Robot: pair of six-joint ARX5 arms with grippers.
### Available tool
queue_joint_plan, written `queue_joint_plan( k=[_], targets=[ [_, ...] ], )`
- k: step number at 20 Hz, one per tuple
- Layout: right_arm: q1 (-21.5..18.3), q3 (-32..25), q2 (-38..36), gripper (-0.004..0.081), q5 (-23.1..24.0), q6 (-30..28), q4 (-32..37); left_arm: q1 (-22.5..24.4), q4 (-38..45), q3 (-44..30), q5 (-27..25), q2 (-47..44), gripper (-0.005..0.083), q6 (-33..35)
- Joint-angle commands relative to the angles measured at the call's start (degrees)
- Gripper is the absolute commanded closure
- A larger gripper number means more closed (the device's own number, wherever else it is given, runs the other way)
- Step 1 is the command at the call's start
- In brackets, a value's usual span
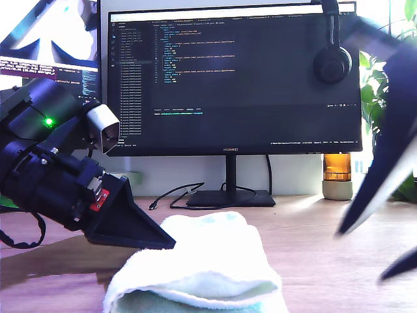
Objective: Fold the tea towel to a neat square and place it to the right
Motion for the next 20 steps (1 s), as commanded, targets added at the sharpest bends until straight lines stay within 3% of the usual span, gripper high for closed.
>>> queue_joint_plan(
  k=[1, 7, 17, 20],
  targets=[
    [-0.5, -0.4, 1.9, 0.0379, -0.5, -2.0, 3.7, -0.1, 0.2, -0.7, 0.2, 0.7, 0.0795, -0.1],
    [-2.7, -0.4, 9.3, 0.0361, -2.0, -5.4, 12.5, -0.1, 0.3, -0.7, 0.2, 0.7, 0.0795, 0.1],
    [-4.9, -0.2, 18.5, 0.0341, -3.5, -7.7, 20.6, -0.1, 0.1, -0.7, 0.2, 0.7, 0.0795, 0.3],
    [-4.9, 0.0, 21.6, 0.0346, -5.8, -8.2, 21.7, -0.1, 0.1, -0.7, 0.2, 0.7, 0.0795, 0.3]
  ],
)
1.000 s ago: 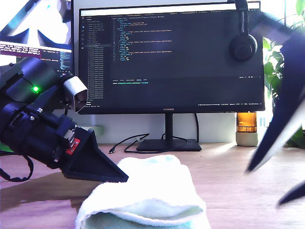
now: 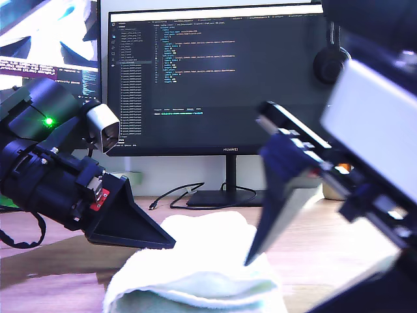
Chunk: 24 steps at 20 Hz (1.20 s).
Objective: Fold the tea towel to a neat square and place it to the right
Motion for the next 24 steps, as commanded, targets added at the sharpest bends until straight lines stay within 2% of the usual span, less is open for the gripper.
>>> queue_joint_plan(
  k=[1, 3, 5, 9, 13, 19, 24],
  targets=[
    [-0.1, -1.1, 3.4, 0.035, -0.8, -1.3, -0.6, -0.1, 0.1, -0.7, 0.2, 0.7, 0.0795, 0.3],
    [-0.2, -0.9, 6.1, 0.0379, -1.0, -2.4, -0.5, -0.1, 0.1, -0.7, 0.2, 0.7, 0.0795, 0.3],
    [-0.6, -0.4, 8.9, 0.046, -1.3, -3.7, 0.2, -0.1, 0.1, -0.7, 0.3, 0.7, 0.0795, 0.2],
    [-1.0, 0.1, 13.5, 0.0551, -2.3, -4.5, 2.4, -0.1, -0.1, -0.7, 0.3, 0.7, 0.0795, 0.2],
    [-0.9, 0.1, 13.7, 0.0767, -7.4, -4.3, 4.1, -0.1, -0.9, -0.7, 0.2, 0.7, 0.0795, 0.3],
    [-0.4, 0.1, 12.5, 0.0782, -13.7, -4.0, 4.6, -0.1, -1.4, -0.7, -1.5, 0.7, 0.0795, 0.2],
    [0.6, 0.1, 7.2, 0.0782, -16.4, 1.7, 3.8, -0.6, -2.0, -0.7, -3.0, 3.4, 0.0795, -0.9]
  ],
)
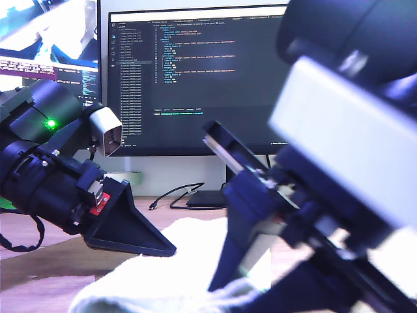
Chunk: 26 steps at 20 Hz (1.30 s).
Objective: Fold the tea towel to a neat square and place it to the right
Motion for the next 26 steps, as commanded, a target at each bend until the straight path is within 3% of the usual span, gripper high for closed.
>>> queue_joint_plan(
  k=[1, 8, 11, 14, 20, 26],
  targets=[
    [0.9, -1.8, -2.2, 0.0782, -1.2, 1.9, -1.7, -0.1, -1.0, -0.7, -1.6, 3.8, 0.0795, -0.3],
    [1.0, -1.8, -7.9, 0.0782, -3.6, 5.8, -4.4, -0.2, 6.2, -0.7, -5.2, 5.9, 0.0795, -2.9],
    [1.0, -1.8, -8.3, 0.0782, -3.7, 5.8, -5.4, -0.2, 9.5, -0.7, -3.2, 5.9, 0.0795, -2.9],
    [1.0, -1.8, -8.3, 0.0782, -3.6, 5.8, -5.6, -0.2, 11.8, -0.7, 1.9, 5.9, 0.0795, -2.8],
    [1.0, -1.8, -8.3, 0.0782, -3.6, 6.0, -5.6, 0.0, 18.3, -0.6, 2.3, 6.2, 0.0795, -4.1],
    [1.0, -1.8, -8.3, 0.0782, -3.6, 6.0, -5.5, -1.3, 19.3, 0.9, 4.9, 9.4, 0.0795, -4.3]
  ],
)
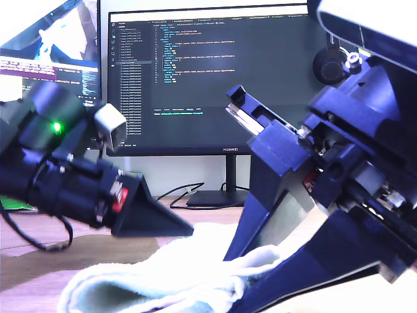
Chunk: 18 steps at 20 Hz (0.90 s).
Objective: Fold the tea towel to a neat square and place it to the right
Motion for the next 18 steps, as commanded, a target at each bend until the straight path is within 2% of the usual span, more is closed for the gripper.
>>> queue_joint_plan(
  k=[1, 3, 6, 12, 15, 18],
  targets=[
    [0.6, -1.4, -0.5, 0.0782, -0.3, 0.5, 0.2, -0.9, 0.6, 1.2, 0.5, 2.6, 0.0795, -0.5],
    [0.6, -1.4, -0.5, 0.0782, -0.3, 1.6, 0.2, -1.0, 0.3, 2.7, -1.1, 4.1, 0.0795, -1.6],
    [0.6, -1.4, -0.5, 0.0782, -0.4, 2.3, 0.8, -0.9, -6.8, 3.3, -5.4, 4.1, 0.0795, -0.7],
    [0.3, 0.0, -3.5, 0.0782, -0.7, 10.5, 2.7, -1.2, -20.9, 5.3, -7.4, 4.1, 0.0795, 1.5],
    [-2.5, 0.9, -5.1, 0.0782, -0.1, 14.5, 2.7, -1.2, -29.6, 8.0, -7.6, 4.0, 0.0795, 6.4],
    [-7.0, 1.0, -5.1, 0.0782, 0.3, 17.9, 2.3, -1.9, -36.0, 9.8, -7.5, 4.0, 0.0795, 10.4]
  ],
)
